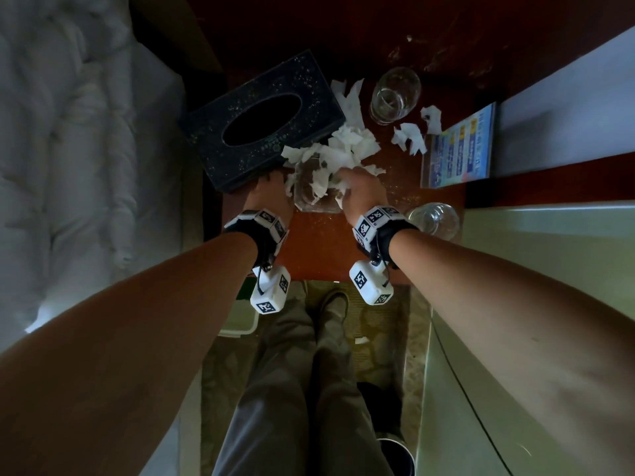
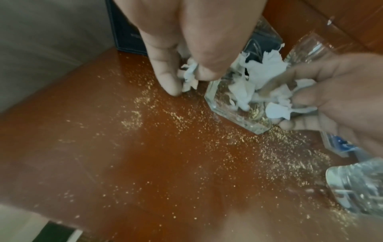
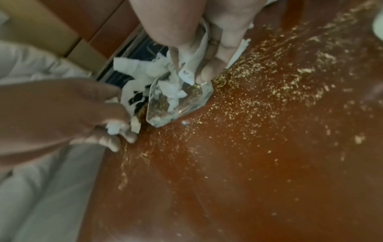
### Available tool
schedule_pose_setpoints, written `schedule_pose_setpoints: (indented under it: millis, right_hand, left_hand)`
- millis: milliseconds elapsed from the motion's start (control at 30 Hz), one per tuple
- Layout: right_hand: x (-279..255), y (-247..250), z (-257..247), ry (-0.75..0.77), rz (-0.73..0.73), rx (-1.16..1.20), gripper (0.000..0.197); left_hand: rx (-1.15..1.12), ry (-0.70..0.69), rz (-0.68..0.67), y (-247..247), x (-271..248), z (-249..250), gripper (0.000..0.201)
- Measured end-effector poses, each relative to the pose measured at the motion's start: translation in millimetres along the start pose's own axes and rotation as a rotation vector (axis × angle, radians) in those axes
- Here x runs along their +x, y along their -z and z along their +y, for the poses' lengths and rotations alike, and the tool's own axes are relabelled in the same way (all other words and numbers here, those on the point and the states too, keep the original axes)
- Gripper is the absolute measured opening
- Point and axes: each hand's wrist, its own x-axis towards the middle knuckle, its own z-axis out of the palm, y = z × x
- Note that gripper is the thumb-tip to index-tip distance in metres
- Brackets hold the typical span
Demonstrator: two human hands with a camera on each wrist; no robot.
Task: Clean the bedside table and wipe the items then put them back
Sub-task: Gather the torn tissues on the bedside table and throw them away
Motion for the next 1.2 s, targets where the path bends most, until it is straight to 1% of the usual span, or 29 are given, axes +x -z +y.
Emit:
schedule_pose_setpoints:
  millis: [100,200,233,300,400,433,500,567,633,700,800,867,900,967,1067,1133,1200]
  right_hand:
    - [-2.0,1.5,-0.2,-0.073,0.026,0.056,0.031]
    - [-3.9,1.5,1.4,-0.134,0.06,0.141,0.009]
    - [-4.6,1.9,3.0,-0.144,0.072,0.168,0.006]
    - [-7.5,3.8,6.9,-0.147,0.115,0.158,0.013]
    - [-10.4,9.9,13.3,-0.157,0.192,0.136,0.011]
    - [-10.5,11.5,15.9,-0.158,0.207,0.138,0.016]
    - [-10.4,15.8,19.8,-0.152,0.22,0.145,0.026]
    - [-8.3,20.0,24.5,-0.145,0.233,0.14,0.033]
    - [-4.3,23.8,30.3,-0.17,0.214,0.109,0.037]
    - [0.1,27.5,34.1,-0.198,0.163,0.059,0.037]
    - [8.0,31.4,36.3,-0.182,0.047,-0.047,0.037]
    - [14.2,31.0,35.9,-0.14,-0.014,-0.093,0.044]
    - [17.5,29.7,35.5,-0.116,-0.028,-0.108,0.047]
    - [24.7,25.6,35.2,-0.094,-0.039,-0.104,0.05]
    - [33.9,19.3,34.2,-0.107,-0.028,-0.084,0.047]
    - [37.2,16.6,33.0,-0.102,-0.004,-0.098,0.043]
    - [37.4,15.5,31.2,-0.084,0.016,-0.107,0.035]
  left_hand:
    - [-0.071,-0.04,0.012,6.1,-6.0,-5.8,0.04]
    - [-0.167,-0.095,0.064,9.8,-10.5,-10.2,0.034]
    - [-0.169,-0.109,0.086,10.7,-11.6,-9.9,0.031]
    - [-0.158,-0.109,0.119,12.9,-14.6,-6.1,0.03]
    - [-0.123,-0.11,0.164,18.7,-16.7,3.6,0.035]
    - [-0.094,-0.112,0.17,19.9,-16.3,8.0,0.034]
    - [-0.065,-0.102,0.154,20.4,-12.8,17.2,0.028]
    - [-0.049,-0.09,0.117,19.4,-9.3,25.7,0.028]
    - [-0.056,-0.123,0.094,16.5,-6.7,32.0,0.029]
    - [-0.073,-0.164,0.079,13.0,-4.6,37.6,0.031]
    - [-0.037,-0.202,0.03,7.9,-0.2,46.0,0.052]
    - [-0.052,-0.214,0.006,3.6,4.7,50.2,0.058]
    - [-0.046,-0.217,0.0,0.8,7.4,51.5,0.057]
    - [0.04,-0.221,-0.014,-2.2,11.3,53.7,0.05]
    - [0.186,-0.238,-0.016,-2.7,14.0,56.7,0.038]
    - [0.181,-0.264,0.004,-0.3,13.2,56.2,0.034]
    - [0.124,-0.285,0.032,2.0,11.2,52.1,0.032]
